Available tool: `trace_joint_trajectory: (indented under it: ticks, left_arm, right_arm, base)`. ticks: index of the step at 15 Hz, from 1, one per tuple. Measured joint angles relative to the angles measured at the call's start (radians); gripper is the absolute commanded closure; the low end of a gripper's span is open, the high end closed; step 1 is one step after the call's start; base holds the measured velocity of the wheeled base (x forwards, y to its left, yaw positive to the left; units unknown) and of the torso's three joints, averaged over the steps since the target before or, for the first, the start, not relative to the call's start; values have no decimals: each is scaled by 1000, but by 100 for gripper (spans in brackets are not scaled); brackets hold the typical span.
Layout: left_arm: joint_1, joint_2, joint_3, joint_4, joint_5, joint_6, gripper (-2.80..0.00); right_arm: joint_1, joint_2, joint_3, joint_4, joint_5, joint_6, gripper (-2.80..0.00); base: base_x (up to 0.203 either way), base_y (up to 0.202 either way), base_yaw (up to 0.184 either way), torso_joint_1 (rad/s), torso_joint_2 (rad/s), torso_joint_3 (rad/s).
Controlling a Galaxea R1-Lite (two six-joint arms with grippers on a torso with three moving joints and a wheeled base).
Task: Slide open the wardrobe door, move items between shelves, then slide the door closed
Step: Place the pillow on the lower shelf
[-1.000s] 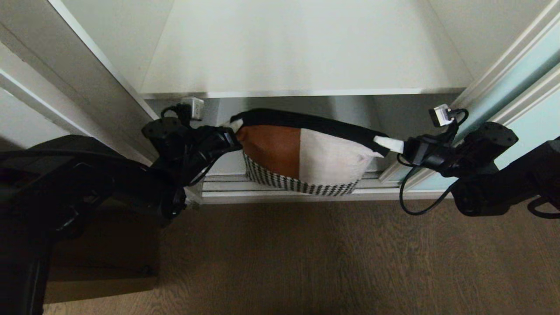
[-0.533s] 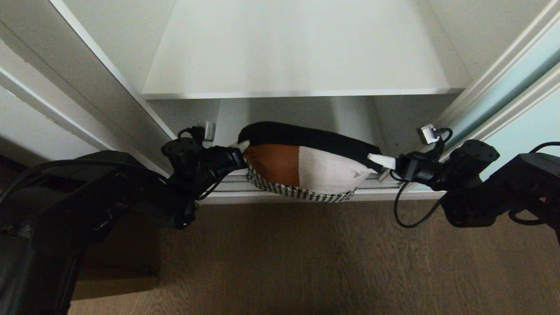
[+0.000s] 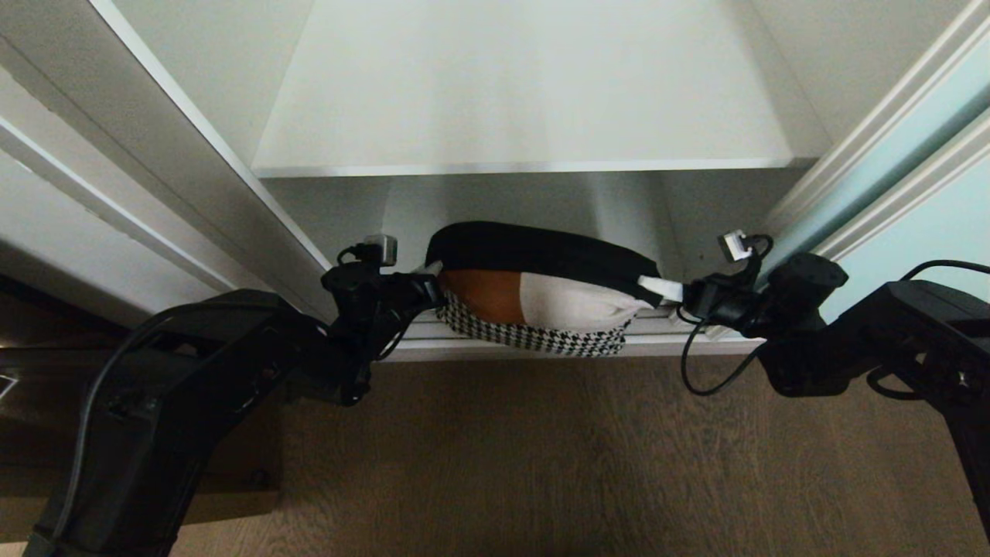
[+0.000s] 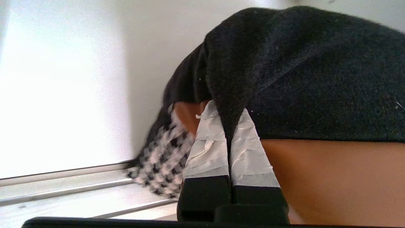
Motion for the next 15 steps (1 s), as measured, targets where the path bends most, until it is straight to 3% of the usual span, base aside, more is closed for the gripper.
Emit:
trace_joint_trajectory:
  ticks: [2,6,9,13,15]
  left_arm:
    - [1,0,-7,6,50,40,0]
    - [14,-24,-32,23,260,159,0]
    - [8,-34,-28,20,346,176,0]
    - [-5,-54,9,9,347,179,0]
    - [-16,-105,114,5,326,176,0]
  right_arm:
    - [-9,25,-45,32,-6,0,0]
    - [-24,69,-105,39,-13,0,0]
    - [-11,89,-138,38,-11,0,0]
    - [4,102,-154,49,-11,0,0]
    - [9,105,-165,54,-27,0,0]
  base:
    - [0,0,0,0,0,0]
    - [0,0,0,0,0,0]
    - [0,0,0,0,0,0]
    - [0,0,0,0,0,0]
    - [0,0,0,0,0,0]
